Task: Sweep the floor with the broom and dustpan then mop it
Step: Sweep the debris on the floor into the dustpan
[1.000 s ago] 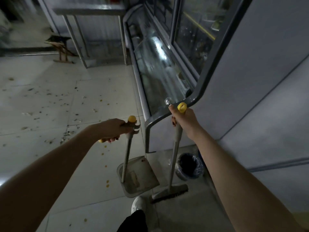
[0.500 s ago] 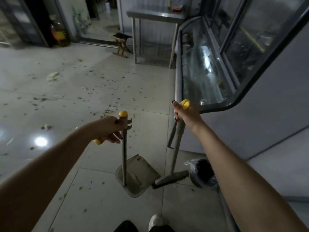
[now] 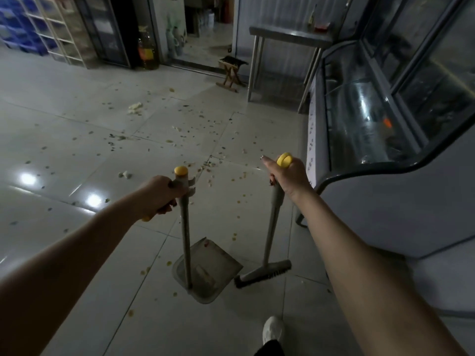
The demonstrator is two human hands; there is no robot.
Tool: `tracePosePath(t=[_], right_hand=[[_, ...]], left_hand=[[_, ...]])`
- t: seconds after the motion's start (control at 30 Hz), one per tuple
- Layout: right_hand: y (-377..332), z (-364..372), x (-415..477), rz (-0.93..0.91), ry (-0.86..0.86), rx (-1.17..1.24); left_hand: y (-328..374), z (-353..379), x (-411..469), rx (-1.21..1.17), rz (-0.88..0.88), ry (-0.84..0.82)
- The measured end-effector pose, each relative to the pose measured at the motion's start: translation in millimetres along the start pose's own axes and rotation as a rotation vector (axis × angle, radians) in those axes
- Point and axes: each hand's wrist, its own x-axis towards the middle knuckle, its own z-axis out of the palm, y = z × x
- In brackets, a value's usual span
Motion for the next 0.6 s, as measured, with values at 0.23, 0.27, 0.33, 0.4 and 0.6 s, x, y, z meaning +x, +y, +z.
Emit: tracePosePath(t=[0.23,0.27,0.33,0.4,0.6], right_hand=[[-37,88,-22,-0.026,-0.050,0.012],[-40,96,-22,-0.037,-0.055,0.025],[-50,119,-22,-0.063,-0.071,0.051],[-57,142,-19,-0.080,-0.090,0.042],[-70,209,2,-0.113,-0.185,0.013]], left_hand=[[-64,-74,-32,-0.080,-0.029,0.064],[-71,-82,-34,-0.087,-0.031,0.083],[-86,-101,-36,-0.094,-0.041,0.125],[-100,-117,-36,-0.100,-0.057,0.142],[-128,-159,-25,-0.146,-0.085,0.188]])
